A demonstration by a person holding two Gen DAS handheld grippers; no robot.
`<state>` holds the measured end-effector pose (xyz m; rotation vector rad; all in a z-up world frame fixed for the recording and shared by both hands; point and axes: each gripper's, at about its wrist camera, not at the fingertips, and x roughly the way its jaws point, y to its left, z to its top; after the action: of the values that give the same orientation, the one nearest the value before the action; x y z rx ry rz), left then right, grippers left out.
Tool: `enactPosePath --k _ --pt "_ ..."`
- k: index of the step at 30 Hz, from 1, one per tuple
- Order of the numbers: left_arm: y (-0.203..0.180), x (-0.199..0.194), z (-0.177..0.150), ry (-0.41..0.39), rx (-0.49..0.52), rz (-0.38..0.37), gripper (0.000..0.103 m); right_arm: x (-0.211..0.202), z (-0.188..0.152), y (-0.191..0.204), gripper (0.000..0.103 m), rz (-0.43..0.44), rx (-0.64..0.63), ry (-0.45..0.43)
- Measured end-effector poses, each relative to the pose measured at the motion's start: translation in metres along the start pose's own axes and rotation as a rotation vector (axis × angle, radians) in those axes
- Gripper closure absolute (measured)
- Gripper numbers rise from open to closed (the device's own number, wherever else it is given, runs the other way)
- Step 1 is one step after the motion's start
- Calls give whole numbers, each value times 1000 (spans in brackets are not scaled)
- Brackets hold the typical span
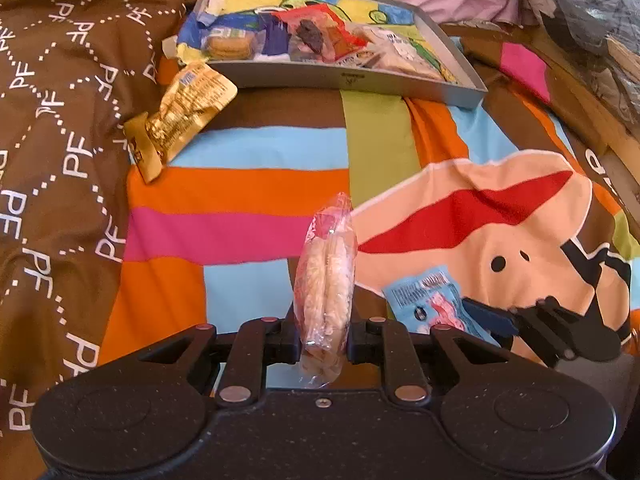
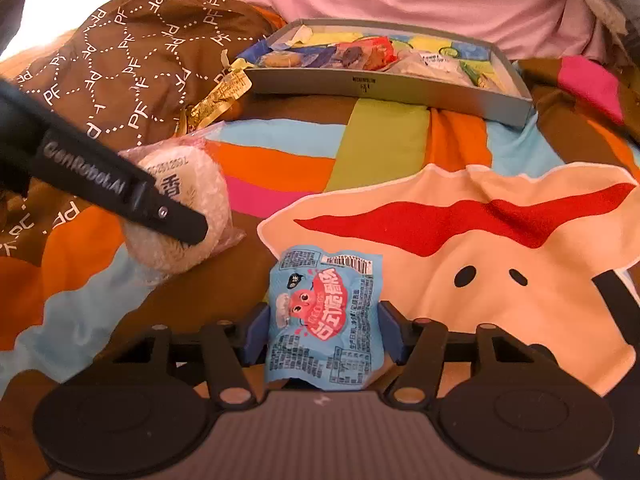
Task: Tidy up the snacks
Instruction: 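Close the right tool on the blue packet while the left lifts the rice cake, then carry the blue packet with the right tool while the left carries the rice cake over the tray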
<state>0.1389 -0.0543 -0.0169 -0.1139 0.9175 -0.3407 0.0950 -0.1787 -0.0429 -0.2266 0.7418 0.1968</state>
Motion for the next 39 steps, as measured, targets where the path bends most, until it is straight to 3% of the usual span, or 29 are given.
enactPosePath --k 11,18,39 --pt "5 -8 13 -122 33 7 82 -14 5 14 41 -60 -71 -118" --pt "19 -8 34 -178 19 17 82 -13 25 9 40 -64 -64 -186" --pt "61 25 174 -432 -18 28 82 57 166 -22 40 -91 -74 -423"
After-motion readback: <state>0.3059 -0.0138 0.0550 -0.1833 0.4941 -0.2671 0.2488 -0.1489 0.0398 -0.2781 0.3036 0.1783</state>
